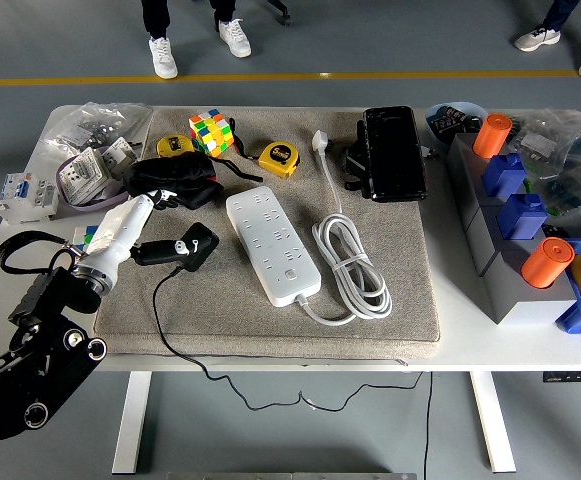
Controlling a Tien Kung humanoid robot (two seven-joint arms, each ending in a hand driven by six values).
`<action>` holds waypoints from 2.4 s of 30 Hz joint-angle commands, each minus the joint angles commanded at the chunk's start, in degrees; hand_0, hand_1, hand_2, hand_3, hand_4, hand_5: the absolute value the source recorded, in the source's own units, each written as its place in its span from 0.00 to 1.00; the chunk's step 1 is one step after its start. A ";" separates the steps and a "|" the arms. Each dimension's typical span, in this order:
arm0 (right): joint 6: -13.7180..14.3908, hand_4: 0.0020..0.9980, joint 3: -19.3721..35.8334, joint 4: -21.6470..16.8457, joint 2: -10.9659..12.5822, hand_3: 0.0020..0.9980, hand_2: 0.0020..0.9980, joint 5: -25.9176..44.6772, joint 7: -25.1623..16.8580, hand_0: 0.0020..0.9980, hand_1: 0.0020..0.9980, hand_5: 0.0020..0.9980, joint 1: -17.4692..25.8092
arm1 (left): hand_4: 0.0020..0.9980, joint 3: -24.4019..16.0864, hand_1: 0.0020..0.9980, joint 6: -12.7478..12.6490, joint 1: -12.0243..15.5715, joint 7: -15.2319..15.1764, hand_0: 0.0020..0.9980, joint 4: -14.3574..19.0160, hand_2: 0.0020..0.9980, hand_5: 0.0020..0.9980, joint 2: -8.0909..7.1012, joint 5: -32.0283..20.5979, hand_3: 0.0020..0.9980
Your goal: Put the plug near the board,insert it into the board,press the button,pull the plug out
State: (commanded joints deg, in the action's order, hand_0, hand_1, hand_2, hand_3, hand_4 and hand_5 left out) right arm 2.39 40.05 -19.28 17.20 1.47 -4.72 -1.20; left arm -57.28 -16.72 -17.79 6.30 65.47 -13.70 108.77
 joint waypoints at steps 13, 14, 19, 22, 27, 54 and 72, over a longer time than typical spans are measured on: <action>0.07 0.76 0.15 -0.10 0.03 0.49 0.57 -0.15 -0.18 0.59 0.64 0.49 0.21 | 1.00 2.40 0.69 -0.36 -0.69 3.33 0.70 -1.34 0.71 0.60 0.78 3.35 0.79; 0.06 0.76 0.14 -0.09 0.00 0.49 0.57 -0.17 -0.17 0.59 0.64 0.49 0.17 | 1.00 2.44 0.65 -0.32 -0.75 3.40 0.65 -1.50 0.68 0.59 0.84 3.43 0.78; 0.03 0.76 0.46 -0.13 -0.17 0.49 0.57 -0.23 -0.22 0.59 0.64 0.49 0.21 | 1.00 3.09 0.65 -0.24 -1.14 3.95 0.65 -2.38 0.68 0.59 1.12 4.15 0.78; 0.05 0.76 0.65 -0.10 -0.11 0.49 0.57 -0.28 -0.23 0.59 0.64 0.49 0.28 | 1.00 3.46 0.61 -0.40 -1.46 4.38 0.58 -2.71 0.63 0.59 1.31 4.54 0.74; 0.03 0.76 0.64 -0.09 -0.09 0.49 0.57 -0.31 -0.25 0.59 0.64 0.49 0.30 | 1.00 4.08 0.57 -0.81 -2.07 5.00 0.52 -3.36 0.59 0.56 1.71 5.33 0.71; 0.12 0.76 0.79 -0.14 -0.05 0.49 0.56 -0.58 -0.35 0.59 0.64 0.48 0.16 | 0.96 5.57 0.43 -2.84 -3.52 3.23 0.32 -5.12 0.48 0.13 2.29 5.75 0.53; 0.10 0.75 0.82 -0.14 -0.03 0.49 0.56 -0.70 -0.35 0.59 0.64 0.48 0.17 | 0.83 5.68 0.40 -5.21 -3.64 -1.61 0.26 -3.48 0.42 0.00 1.96 2.31 0.54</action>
State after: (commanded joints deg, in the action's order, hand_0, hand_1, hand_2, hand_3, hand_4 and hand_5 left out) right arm 2.49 40.87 -19.42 17.17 0.77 -5.08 -1.03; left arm -51.60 -21.92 -21.43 4.69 61.99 -11.73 111.08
